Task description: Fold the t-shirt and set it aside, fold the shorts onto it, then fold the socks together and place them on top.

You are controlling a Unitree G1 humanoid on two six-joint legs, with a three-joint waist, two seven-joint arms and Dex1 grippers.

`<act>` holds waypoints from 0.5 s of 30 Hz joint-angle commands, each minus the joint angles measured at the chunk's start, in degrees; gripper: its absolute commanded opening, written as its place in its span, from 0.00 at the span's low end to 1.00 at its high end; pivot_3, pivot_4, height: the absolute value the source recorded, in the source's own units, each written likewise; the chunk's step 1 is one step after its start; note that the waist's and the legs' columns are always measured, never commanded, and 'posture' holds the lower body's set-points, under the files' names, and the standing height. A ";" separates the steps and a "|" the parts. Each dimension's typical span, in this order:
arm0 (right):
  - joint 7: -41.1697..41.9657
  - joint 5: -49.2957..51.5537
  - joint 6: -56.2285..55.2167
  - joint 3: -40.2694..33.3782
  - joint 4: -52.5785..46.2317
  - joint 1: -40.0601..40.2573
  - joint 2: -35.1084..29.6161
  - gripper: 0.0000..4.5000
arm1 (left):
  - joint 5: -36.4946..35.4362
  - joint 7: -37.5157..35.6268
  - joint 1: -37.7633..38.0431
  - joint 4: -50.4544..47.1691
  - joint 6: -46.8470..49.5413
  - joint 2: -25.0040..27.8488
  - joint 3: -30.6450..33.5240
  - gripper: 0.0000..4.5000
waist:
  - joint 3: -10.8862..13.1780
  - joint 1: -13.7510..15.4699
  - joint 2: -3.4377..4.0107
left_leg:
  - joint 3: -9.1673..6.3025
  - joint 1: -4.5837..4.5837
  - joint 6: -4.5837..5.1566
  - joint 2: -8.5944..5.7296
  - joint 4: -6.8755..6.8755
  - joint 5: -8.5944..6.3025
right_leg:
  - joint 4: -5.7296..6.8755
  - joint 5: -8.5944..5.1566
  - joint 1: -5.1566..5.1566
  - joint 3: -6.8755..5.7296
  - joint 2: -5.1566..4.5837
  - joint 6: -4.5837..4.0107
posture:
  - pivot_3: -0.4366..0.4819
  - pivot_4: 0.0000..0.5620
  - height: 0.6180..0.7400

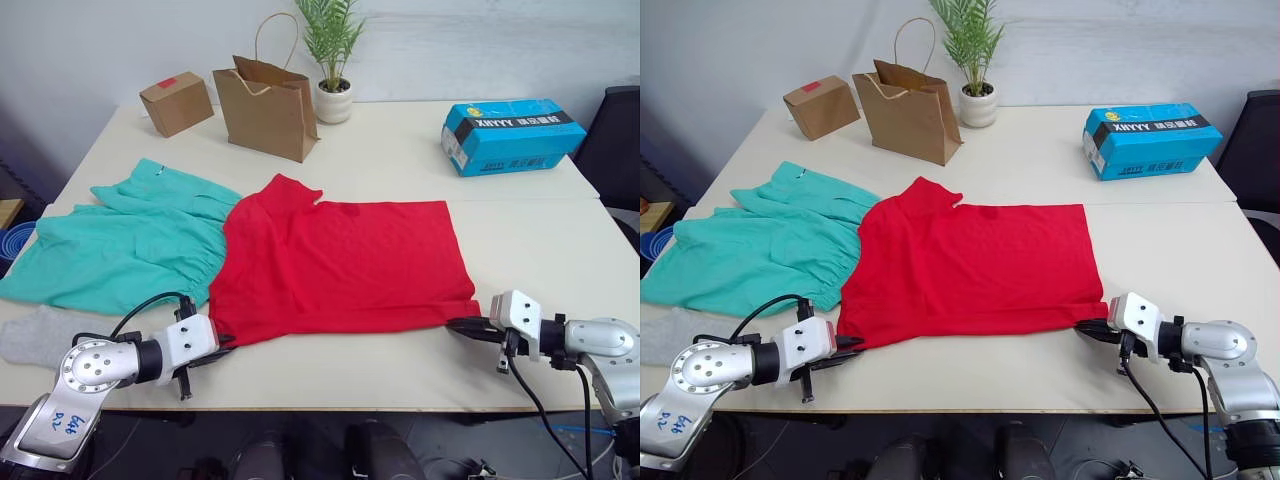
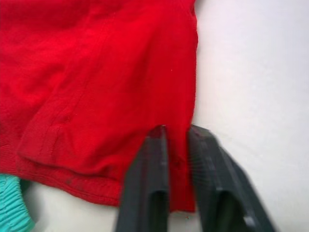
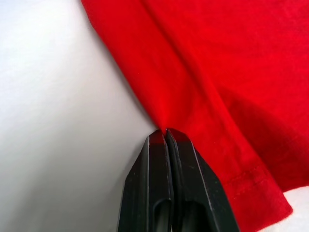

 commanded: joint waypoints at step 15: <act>10.90 11.66 10.27 -5.52 -10.70 17.94 -8.23 0.00 | -4.95 -7.34 12.63 -2.96 -2.33 5.07 9.09 0.01 | 0.07 -0.47 -0.20 | -0.05 -0.07 -0.16 0.06 -0.34 -0.20 | -0.03 -0.41 -0.17 -0.14 0.04 -0.20 | 0.48 0.27 1.00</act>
